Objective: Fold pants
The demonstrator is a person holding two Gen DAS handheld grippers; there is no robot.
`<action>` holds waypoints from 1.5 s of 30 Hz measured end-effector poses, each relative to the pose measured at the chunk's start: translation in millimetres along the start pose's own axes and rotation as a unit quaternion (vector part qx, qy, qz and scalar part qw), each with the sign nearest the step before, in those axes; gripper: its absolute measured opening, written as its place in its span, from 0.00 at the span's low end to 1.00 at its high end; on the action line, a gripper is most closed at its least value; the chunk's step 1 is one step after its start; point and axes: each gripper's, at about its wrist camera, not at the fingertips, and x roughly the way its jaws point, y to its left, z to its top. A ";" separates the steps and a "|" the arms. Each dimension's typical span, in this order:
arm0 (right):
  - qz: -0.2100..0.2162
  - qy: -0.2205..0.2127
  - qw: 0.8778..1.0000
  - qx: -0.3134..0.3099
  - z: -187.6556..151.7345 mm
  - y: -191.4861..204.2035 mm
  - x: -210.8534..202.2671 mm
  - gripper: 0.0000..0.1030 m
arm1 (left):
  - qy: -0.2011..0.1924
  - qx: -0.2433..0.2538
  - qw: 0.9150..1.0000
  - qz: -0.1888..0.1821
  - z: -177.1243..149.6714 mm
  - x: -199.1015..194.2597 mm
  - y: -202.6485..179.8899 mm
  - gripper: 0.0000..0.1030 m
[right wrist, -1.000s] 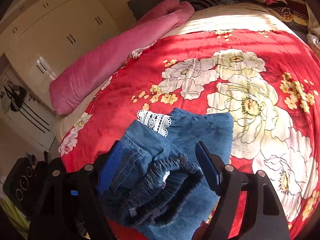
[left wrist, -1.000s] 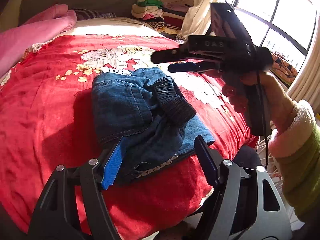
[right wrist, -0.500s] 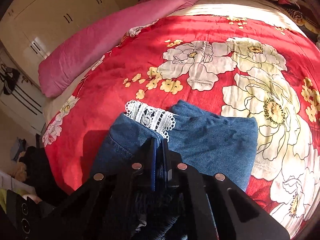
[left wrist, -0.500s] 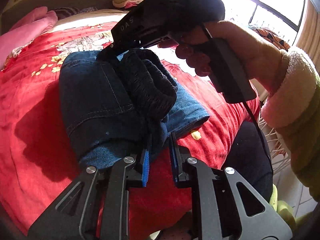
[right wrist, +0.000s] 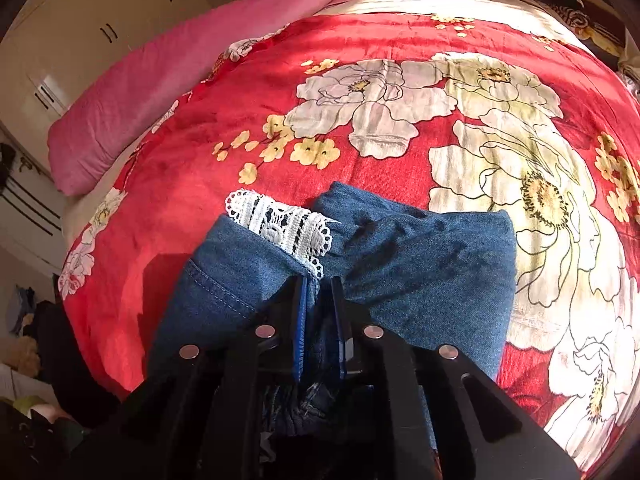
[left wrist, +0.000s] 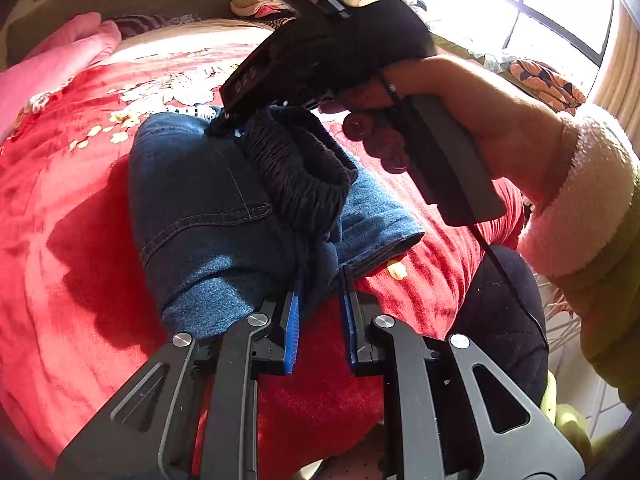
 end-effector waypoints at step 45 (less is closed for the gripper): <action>-0.020 -0.152 0.988 0.015 -46.6 20.2 -135.4 0.87 | -0.054 -0.013 0.998 0.026 12.1 -49.1 -5.8 0.63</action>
